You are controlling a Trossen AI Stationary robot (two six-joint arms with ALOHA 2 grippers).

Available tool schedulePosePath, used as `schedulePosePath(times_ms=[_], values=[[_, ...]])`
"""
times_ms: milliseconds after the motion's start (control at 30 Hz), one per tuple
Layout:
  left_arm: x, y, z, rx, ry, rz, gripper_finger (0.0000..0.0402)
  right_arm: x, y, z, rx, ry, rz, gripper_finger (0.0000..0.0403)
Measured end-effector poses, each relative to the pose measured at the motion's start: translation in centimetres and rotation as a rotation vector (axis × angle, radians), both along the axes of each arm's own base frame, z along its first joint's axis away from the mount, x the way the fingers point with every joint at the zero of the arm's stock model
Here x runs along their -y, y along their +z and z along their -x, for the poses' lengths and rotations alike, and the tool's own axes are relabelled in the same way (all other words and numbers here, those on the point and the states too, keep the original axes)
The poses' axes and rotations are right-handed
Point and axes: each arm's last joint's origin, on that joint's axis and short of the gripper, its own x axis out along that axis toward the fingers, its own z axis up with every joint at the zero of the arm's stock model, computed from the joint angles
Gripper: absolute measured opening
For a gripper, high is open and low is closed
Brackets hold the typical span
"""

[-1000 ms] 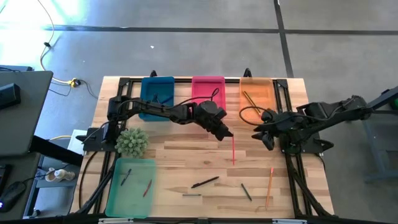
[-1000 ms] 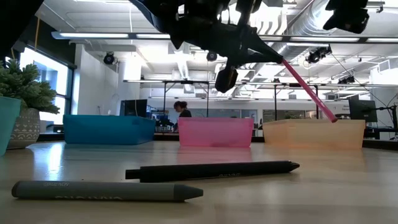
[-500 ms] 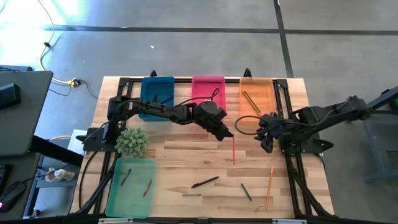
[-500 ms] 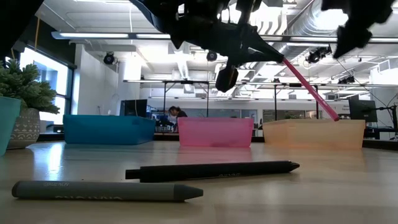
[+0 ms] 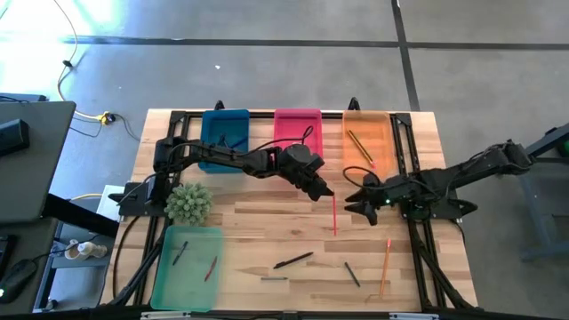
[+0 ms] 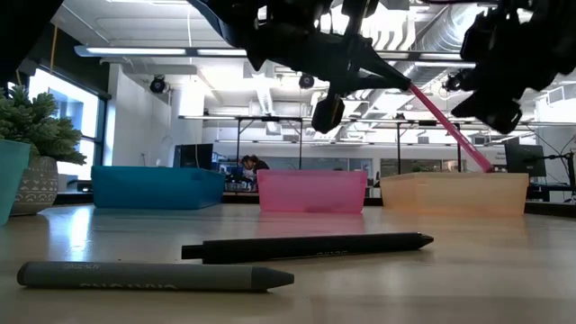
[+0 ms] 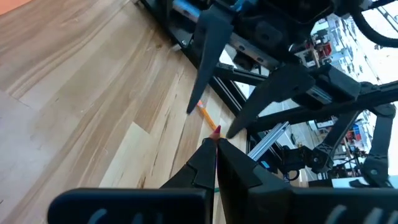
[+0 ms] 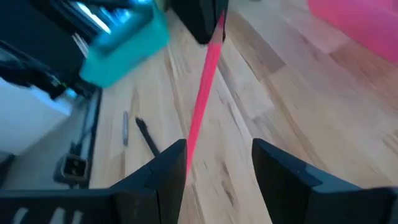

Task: Sort crayons/erasers/pens/pencils in bins
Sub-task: Put the pink pencil into the orange bin

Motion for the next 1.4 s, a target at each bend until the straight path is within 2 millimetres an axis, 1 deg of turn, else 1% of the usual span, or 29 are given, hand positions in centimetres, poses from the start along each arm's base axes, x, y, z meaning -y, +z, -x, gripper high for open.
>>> schedulePosePath(times_ms=[100,167,300,433,700,867,1400], values=[[0.0,0.0,0.0,0.0,0.0,0.0,0.0,0.2,-0.5,-0.4,0.091,-0.02,-0.012,0.0173],[0.0,0.0,0.0,0.0,0.0,0.0,0.0,0.4,-0.9,-0.6,0.111,-0.044,-0.006,0.0173],[0.0,0.0,0.0,0.0,0.0,0.0,0.0,0.8,-1.5,-0.9,0.081,-0.087,-0.018,0.0173],[0.0,0.0,0.0,0.0,-0.001,0.0,0.0,0.9,-1.7,-1.1,0.066,-0.072,-0.034,0.0176],[0.0,0.0,0.0,0.0,-0.002,0.001,0.0,0.7,-1.7,-1.2,0.074,-0.021,-0.038,0.0194],[0.0,0.0,0.0,0.0,-0.002,0.001,0.0,0.6,-1.5,-1.4,0.097,-0.008,-0.039,0.0197],[0.0,0.0,0.0,0.0,-0.003,0.0,0.0,0.2,-2.3,-3.4,0.144,0.014,-0.031,0.0197]])
